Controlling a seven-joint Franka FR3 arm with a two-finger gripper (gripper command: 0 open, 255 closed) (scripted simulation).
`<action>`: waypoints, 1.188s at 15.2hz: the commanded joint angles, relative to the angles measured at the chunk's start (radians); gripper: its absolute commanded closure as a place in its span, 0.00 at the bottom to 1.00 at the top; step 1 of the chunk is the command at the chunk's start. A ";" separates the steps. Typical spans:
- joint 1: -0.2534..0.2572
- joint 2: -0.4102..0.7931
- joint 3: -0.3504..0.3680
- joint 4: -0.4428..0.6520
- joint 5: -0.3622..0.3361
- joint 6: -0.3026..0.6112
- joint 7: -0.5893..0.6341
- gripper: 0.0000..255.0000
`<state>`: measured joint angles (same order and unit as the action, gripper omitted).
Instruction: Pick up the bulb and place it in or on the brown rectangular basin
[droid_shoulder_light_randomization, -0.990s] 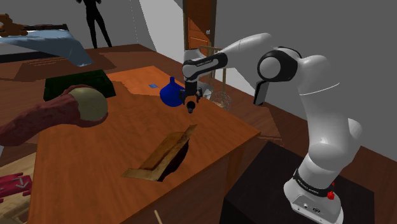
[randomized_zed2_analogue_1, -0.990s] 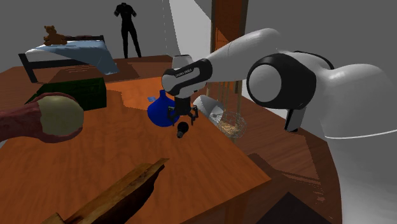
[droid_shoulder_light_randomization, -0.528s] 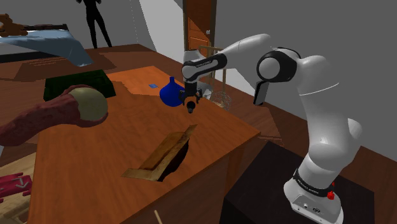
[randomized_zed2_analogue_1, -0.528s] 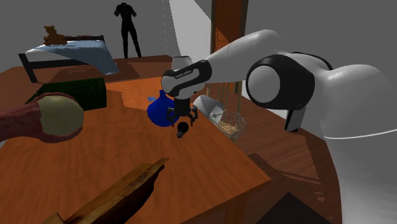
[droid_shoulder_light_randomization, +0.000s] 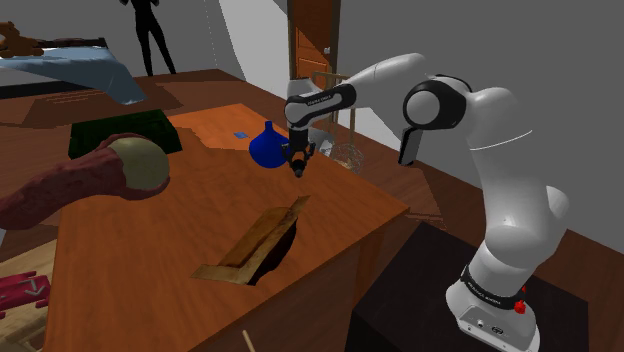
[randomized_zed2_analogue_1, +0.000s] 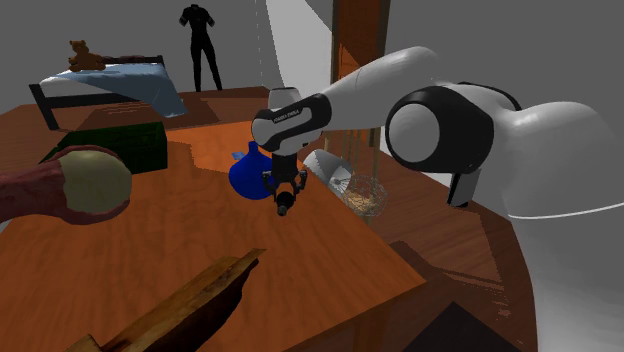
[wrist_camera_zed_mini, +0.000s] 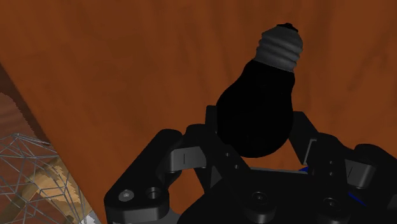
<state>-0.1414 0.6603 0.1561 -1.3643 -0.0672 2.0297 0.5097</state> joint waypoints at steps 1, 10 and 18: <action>-0.004 0.008 -0.005 -0.005 -0.003 -0.004 0.000 1.00; -0.005 -0.031 -0.001 0.032 0.003 -0.078 -0.002 1.00; -0.004 -0.053 0.001 0.104 0.006 -0.172 -0.003 1.00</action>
<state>-0.1469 0.6077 0.1567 -1.2750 -0.0611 1.8725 0.5050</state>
